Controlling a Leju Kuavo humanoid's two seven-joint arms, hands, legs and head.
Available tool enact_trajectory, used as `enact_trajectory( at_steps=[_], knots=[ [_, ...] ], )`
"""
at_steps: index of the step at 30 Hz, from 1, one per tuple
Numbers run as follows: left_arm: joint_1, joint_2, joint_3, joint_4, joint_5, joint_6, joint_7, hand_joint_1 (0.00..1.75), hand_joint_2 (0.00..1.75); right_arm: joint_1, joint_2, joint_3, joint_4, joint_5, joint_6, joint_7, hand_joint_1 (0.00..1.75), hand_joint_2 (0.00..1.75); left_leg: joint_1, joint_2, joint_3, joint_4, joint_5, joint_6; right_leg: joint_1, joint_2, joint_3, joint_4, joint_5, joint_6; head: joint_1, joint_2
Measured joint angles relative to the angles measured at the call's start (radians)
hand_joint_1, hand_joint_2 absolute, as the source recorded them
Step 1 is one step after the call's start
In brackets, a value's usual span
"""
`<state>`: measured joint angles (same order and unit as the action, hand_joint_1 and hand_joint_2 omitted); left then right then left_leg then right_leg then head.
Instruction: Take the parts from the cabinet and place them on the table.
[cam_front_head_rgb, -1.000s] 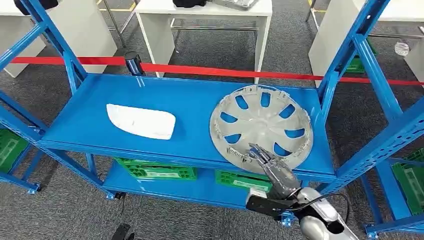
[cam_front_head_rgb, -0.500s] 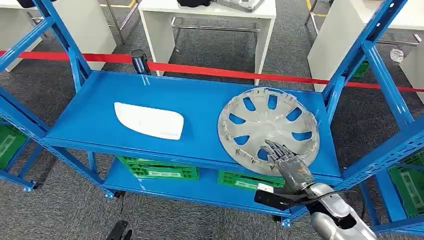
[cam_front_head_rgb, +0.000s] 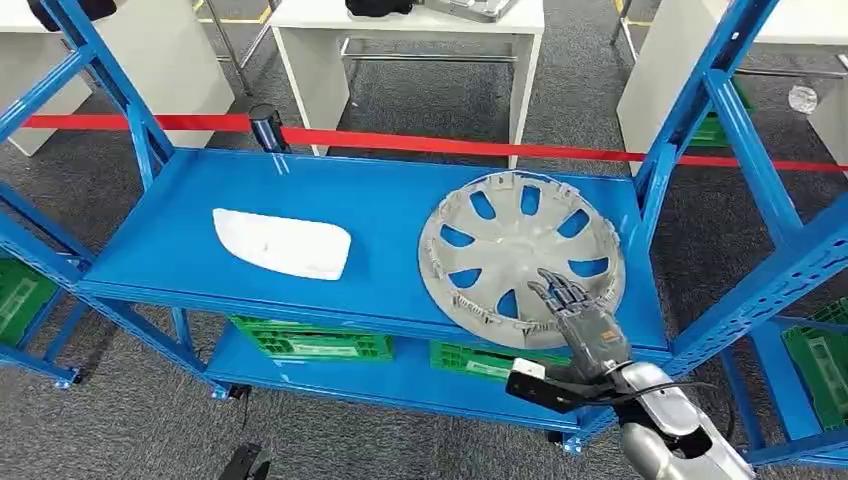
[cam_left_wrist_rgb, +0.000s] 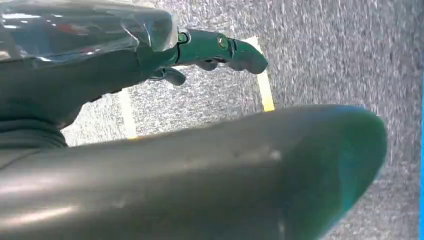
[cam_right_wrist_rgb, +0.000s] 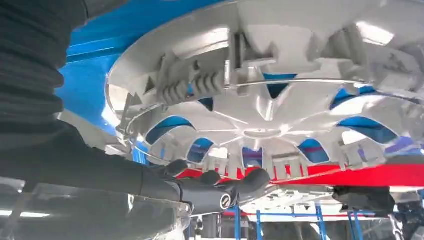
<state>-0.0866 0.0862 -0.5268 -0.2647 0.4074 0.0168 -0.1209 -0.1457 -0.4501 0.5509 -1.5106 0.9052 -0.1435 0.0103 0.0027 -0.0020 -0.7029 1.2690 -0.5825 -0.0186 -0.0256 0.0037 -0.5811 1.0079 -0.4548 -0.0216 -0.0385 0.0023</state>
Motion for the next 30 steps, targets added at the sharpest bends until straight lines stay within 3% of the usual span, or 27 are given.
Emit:
enact_trajectory(
  at_steps=[1, 2, 3, 4, 5, 6, 7, 10, 11, 12, 13, 15, 16, 17, 18, 19, 21, 22, 23, 24, 26, 27, 28, 30],
  knots=[
    [0.001, 0.000, 0.000, 0.000, 0.000, 0.000, 0.000, 0.00, 0.00, 0.000, 0.001, -0.002, 0.000, 0.000, 0.003, 0.000, 0.00, 1.75, 0.001, 0.000, -0.026, 0.051, -0.011, 0.000, 0.002, 0.000, 0.000, 0.000, 0.000, 0.000, 0.000, 0.000],
    [0.002, 0.000, 0.000, 0.000, 0.000, 0.000, 0.000, 0.00, 0.00, 0.000, 0.003, -0.003, 0.000, 0.000, 0.008, 0.000, 0.00, 1.75, 0.001, 0.000, -0.029, 0.054, 0.000, 0.001, 0.003, 0.000, 0.000, 0.000, 0.000, 0.000, 0.000, 0.000],
    [0.001, 0.000, 0.000, 0.000, 0.001, 0.000, -0.001, 0.00, 0.00, -0.001, 0.004, -0.005, 0.000, 0.000, 0.011, 0.000, 0.00, 1.75, 0.001, 0.000, -0.008, 0.006, 0.034, 0.006, 0.005, 0.001, 0.002, 0.000, 0.000, 0.000, 0.000, 0.000],
    [0.001, 0.000, 0.000, 0.000, 0.002, 0.000, -0.002, 0.00, 0.00, -0.001, 0.005, -0.007, 0.000, 0.001, 0.018, 0.002, 0.00, 1.75, 0.000, 0.000, 0.032, -0.077, 0.078, 0.012, 0.008, 0.001, 0.004, 0.000, 0.000, 0.000, 0.000, 0.000],
    [0.001, 0.001, 0.000, 0.000, 0.003, 0.002, -0.004, 0.00, 0.00, -0.003, 0.006, -0.010, 0.000, 0.001, 0.030, 0.002, 0.00, 1.75, -0.003, -0.001, 0.085, -0.180, 0.124, 0.023, 0.009, 0.003, 0.006, -0.001, 0.000, 0.000, 0.000, 0.000],
    [0.000, 0.005, 0.000, 0.000, 0.005, 0.002, -0.007, 0.00, 0.00, -0.007, 0.007, -0.011, 0.000, 0.001, 0.038, 0.004, 0.00, 1.75, -0.010, -0.002, 0.125, -0.263, 0.140, 0.038, 0.007, 0.004, 0.006, -0.002, 0.000, 0.000, 0.001, 0.000],
    [-0.001, 0.006, 0.000, 0.000, 0.007, 0.003, -0.008, 0.00, 0.00, -0.010, 0.007, -0.011, 0.000, 0.001, 0.049, 0.005, 0.00, 1.75, -0.012, 0.003, 0.131, -0.273, 0.130, 0.040, 0.015, 0.004, 0.003, -0.002, 0.001, 0.002, 0.002, 0.000],
    [0.000, 0.010, 0.000, 0.000, 0.014, 0.005, -0.011, 0.00, 0.00, -0.013, 0.006, -0.008, 0.006, 0.001, 0.079, 0.006, 0.00, 1.75, -0.020, 0.002, 0.127, -0.274, 0.133, 0.044, 0.009, 0.002, 0.001, -0.006, 0.004, 0.009, 0.001, 0.000],
    [-0.001, 0.010, 0.000, 0.000, 0.017, 0.006, -0.011, 0.00, 0.00, -0.016, 0.005, -0.008, 0.008, 0.000, 0.086, 0.006, 0.00, 1.75, -0.020, 0.002, 0.130, -0.284, 0.139, 0.049, 0.011, 0.002, 0.003, -0.011, 0.006, 0.018, 0.000, 0.000],
    [-0.002, 0.010, 0.000, 0.000, 0.019, 0.006, -0.011, 0.00, 0.00, -0.019, 0.000, -0.009, 0.013, 0.000, 0.096, 0.006, 0.00, 1.75, -0.009, 0.004, 0.147, -0.305, 0.153, 0.053, 0.009, -0.002, -0.006, 0.004, -0.002, 0.018, 0.002, 0.000],
    [-0.003, 0.009, 0.000, 0.000, 0.021, 0.005, -0.011, 0.00, 0.00, -0.025, -0.005, -0.007, 0.017, -0.002, 0.106, 0.006, 0.00, 1.75, -0.010, 0.004, 0.149, -0.311, 0.157, 0.059, 0.010, -0.002, -0.027, 0.044, -0.028, 0.015, 0.004, 0.000],
    [-0.004, 0.009, 0.000, 0.000, 0.021, 0.005, -0.011, 0.00, 0.00, -0.031, -0.012, -0.002, 0.028, -0.003, 0.126, 0.006, 0.00, 1.75, -0.010, 0.004, 0.146, -0.311, 0.157, 0.059, 0.008, -0.002, -0.102, 0.202, -0.095, 0.009, 0.004, 0.000],
    [-0.003, 0.008, 0.000, 0.000, 0.021, 0.004, -0.011, 0.00, 0.00, -0.030, -0.014, 0.002, 0.036, -0.003, 0.131, 0.006, 0.00, 1.75, -0.011, 0.004, 0.145, -0.310, 0.157, 0.060, 0.008, -0.002, -0.139, 0.281, -0.122, 0.011, 0.004, 0.000],
    [-0.003, 0.008, 0.000, 0.000, 0.021, 0.004, -0.011, 0.00, 0.00, -0.029, -0.016, 0.006, 0.041, -0.003, 0.134, 0.005, 0.00, 1.75, -0.011, 0.004, 0.144, -0.309, 0.157, 0.059, 0.007, -0.002, -0.162, 0.325, -0.129, 0.018, 0.004, 0.000],
    [-0.003, 0.008, 0.000, 0.000, 0.021, 0.004, -0.011, 0.00, 0.00, -0.030, -0.018, 0.010, 0.045, -0.003, 0.134, 0.005, 0.00, 1.75, -0.011, 0.004, 0.144, -0.309, 0.157, 0.059, 0.005, -0.002, -0.159, 0.312, -0.117, 0.027, 0.004, 0.000],
    [-0.003, 0.008, 0.000, 0.000, 0.021, 0.004, -0.011, 0.00, 0.00, -0.032, -0.021, 0.013, 0.048, -0.003, 0.134, 0.005, 0.00, 1.75, -0.010, 0.003, 0.144, -0.307, 0.156, 0.058, 0.002, -0.002, -0.126, 0.248, -0.086, 0.040, 0.004, 0.000],
    [-0.003, 0.006, 0.000, 0.000, 0.021, 0.003, -0.011, 0.00, 0.00, -0.038, -0.026, 0.018, 0.052, -0.004, 0.138, 0.005, 0.00, 1.75, -0.008, 0.001, 0.142, -0.293, 0.148, 0.047, -0.006, -0.005, -0.032, 0.060, -0.014, 0.062, 0.004, 0.000],
    [-0.003, 0.007, 0.000, 0.000, 0.021, 0.003, -0.011, 0.00, 0.00, -0.043, -0.027, 0.021, 0.055, -0.006, 0.147, 0.005, 0.00, 1.75, -0.012, 0.001, 0.135, -0.279, 0.139, 0.038, -0.007, -0.008, -0.013, 0.013, -0.012, 0.055, 0.005, 0.000],
    [-0.004, 0.009, 0.000, 0.000, 0.021, 0.003, -0.011, 0.00, 0.00, -0.043, -0.029, 0.024, 0.056, -0.006, 0.156, 0.007, 0.00, 1.75, -0.015, 0.001, 0.130, -0.269, 0.134, 0.033, -0.004, 0.000, -0.008, 0.012, -0.007, 0.038, 0.003, 0.000],
    [-0.004, 0.009, 0.000, 0.000, 0.021, 0.003, -0.012, 0.00, 0.00, -0.042, -0.034, 0.029, 0.058, -0.008, 0.165, 0.008, 0.00, 1.75, -0.015, 0.001, 0.128, -0.269, 0.134, 0.032, -0.001, -0.001, -0.009, 0.014, -0.009, 0.029, 0.003, 0.000],
    [-0.003, 0.010, 0.000, 0.000, 0.021, 0.003, -0.012, 0.00, 0.00, -0.047, -0.043, 0.042, 0.060, -0.015, 0.177, 0.003, 0.00, 1.75, -0.010, 0.001, 0.128, -0.268, 0.134, 0.030, 0.002, 0.000, -0.009, 0.014, -0.006, 0.017, 0.003, 0.000],
    [-0.003, 0.011, 0.000, 0.000, 0.021, 0.002, -0.012, 0.00, 0.00, -0.053, -0.046, 0.049, 0.060, -0.022, 0.183, 0.000, 0.00, 1.75, -0.008, 0.001, 0.124, -0.262, 0.128, 0.025, -0.005, 0.001, -0.006, 0.012, -0.005, 0.013, 0.004, 0.000],
    [-0.004, 0.010, 0.000, 0.000, 0.021, 0.003, -0.012, 0.00, 0.00, -0.056, -0.052, 0.053, 0.060, -0.031, 0.187, -0.005, 0.00, 1.75, -0.007, 0.001, 0.114, -0.235, 0.106, 0.017, -0.005, 0.001, -0.003, 0.012, -0.006, 0.009, 0.001, 0.000],
    [-0.005, 0.013, 0.000, 0.000, 0.021, 0.003, -0.014, 0.00, 0.00, -0.059, -0.063, 0.066, 0.061, -0.049, 0.188, -0.009, 0.00, 1.75, -0.001, 0.001, 0.048, -0.089, 0.030, 0.006, -0.004, 0.001, -0.002, 0.012, -0.007, 0.004, -0.001, 0.000]
  ],
)
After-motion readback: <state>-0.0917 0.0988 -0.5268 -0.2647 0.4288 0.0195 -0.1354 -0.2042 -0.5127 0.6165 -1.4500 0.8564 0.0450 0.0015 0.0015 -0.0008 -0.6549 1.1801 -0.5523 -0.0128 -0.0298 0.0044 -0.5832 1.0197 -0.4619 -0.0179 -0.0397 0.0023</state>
